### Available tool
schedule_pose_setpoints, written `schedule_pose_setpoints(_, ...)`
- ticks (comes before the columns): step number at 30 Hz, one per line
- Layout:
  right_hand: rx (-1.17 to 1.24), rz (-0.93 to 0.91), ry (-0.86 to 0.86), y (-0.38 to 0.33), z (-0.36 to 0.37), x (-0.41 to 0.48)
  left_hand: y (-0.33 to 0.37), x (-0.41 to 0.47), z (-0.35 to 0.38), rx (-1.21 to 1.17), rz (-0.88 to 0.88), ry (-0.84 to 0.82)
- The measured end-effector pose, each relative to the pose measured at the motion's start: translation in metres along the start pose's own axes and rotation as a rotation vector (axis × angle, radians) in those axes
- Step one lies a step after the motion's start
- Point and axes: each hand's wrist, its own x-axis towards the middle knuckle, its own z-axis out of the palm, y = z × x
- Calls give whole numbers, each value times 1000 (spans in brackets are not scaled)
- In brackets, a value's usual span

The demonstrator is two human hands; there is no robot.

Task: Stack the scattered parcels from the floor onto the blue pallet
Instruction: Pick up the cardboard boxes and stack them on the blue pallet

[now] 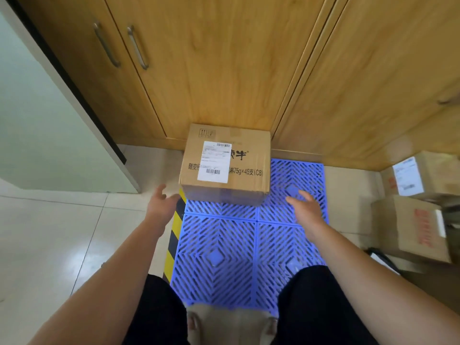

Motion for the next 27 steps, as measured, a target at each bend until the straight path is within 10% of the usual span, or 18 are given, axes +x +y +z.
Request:
schedule_pose_setpoints(18, 273, 92, -242, -132, -313, -501, 238, -564, -76, -65, -11, -495)
schedule_pose_setpoints(27, 586, 94, 181, -25, -416, -620, 179, -671, -41, -2, 117, -693)
